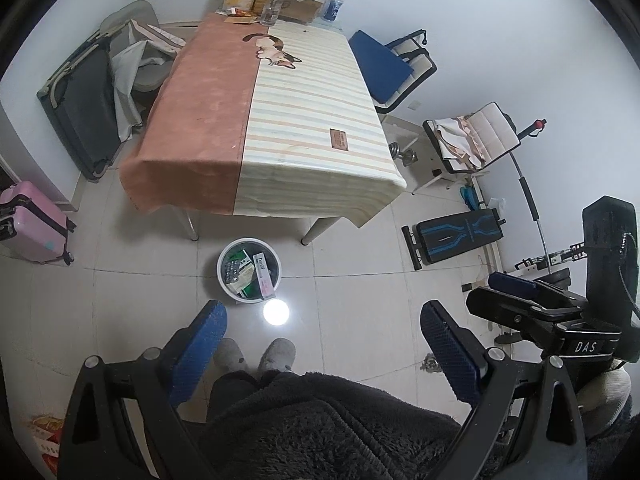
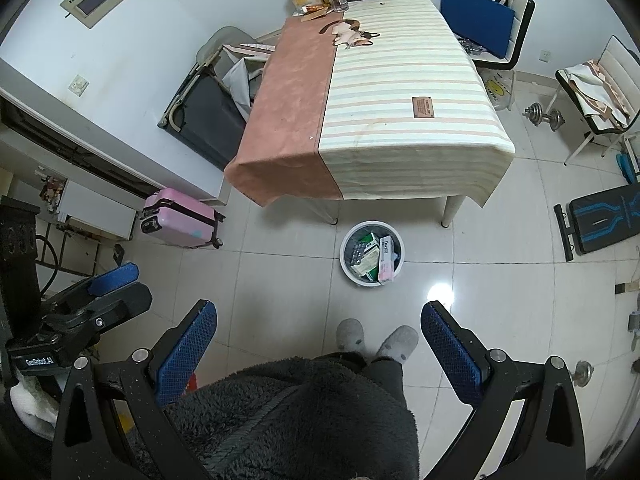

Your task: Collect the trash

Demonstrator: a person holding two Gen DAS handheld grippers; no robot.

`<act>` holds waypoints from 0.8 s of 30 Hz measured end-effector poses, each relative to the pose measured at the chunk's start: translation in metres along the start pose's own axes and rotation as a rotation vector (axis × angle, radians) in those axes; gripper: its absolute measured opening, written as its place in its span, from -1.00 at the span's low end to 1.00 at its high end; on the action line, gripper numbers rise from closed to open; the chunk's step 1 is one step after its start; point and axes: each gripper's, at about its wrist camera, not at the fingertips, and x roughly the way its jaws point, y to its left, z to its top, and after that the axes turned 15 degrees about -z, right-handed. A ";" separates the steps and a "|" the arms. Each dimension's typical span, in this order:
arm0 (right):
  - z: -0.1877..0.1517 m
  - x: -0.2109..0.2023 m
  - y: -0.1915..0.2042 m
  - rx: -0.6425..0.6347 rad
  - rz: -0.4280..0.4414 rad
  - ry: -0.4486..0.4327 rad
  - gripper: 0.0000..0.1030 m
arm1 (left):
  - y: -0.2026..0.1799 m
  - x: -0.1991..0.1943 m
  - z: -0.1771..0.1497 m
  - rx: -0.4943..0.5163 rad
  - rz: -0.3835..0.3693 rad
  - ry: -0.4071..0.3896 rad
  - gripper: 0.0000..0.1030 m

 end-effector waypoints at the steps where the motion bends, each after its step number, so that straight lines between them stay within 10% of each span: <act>1: 0.000 0.000 0.000 -0.001 -0.001 0.000 1.00 | -0.001 0.000 0.000 0.002 -0.002 0.001 0.93; 24: -0.007 -0.014 -0.008 0.017 0.015 -0.015 1.00 | -0.018 -0.004 0.000 0.013 -0.017 -0.013 0.93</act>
